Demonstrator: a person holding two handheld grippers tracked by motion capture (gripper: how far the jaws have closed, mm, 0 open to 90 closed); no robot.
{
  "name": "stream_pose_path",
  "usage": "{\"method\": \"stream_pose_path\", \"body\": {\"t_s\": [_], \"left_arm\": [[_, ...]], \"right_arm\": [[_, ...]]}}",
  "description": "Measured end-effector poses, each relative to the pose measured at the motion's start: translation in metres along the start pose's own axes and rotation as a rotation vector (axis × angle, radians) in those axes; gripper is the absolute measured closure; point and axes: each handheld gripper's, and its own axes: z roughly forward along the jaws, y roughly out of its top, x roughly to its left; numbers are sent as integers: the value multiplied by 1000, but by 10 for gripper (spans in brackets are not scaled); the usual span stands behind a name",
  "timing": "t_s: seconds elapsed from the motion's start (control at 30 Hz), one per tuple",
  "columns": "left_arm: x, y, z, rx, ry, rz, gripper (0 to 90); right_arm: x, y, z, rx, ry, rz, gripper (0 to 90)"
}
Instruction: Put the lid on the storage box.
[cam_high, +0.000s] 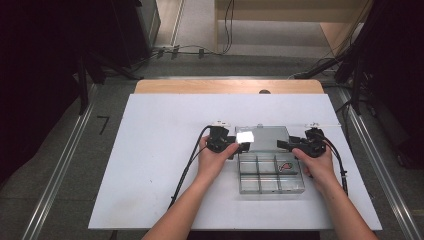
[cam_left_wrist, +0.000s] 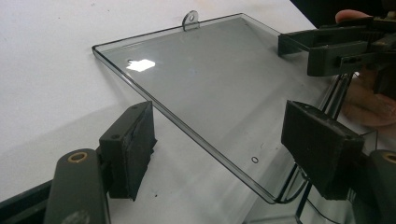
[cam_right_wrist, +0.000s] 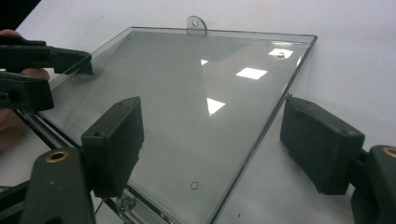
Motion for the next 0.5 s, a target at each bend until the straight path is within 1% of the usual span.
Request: {"method": "stream_pose_path", "body": {"t_s": [0.1,0.27,0.5], "left_arm": [[0,0,0,0,1,-3,250],[1,0,1,2,-3,-17,252],[1,0,1,6,-8,-26,251]], "right_arm": [[-1,0,0,-1,8,11,210],[-1,0,0,1,10,12,217],[-2,0,0,6,18,29,232]]}}
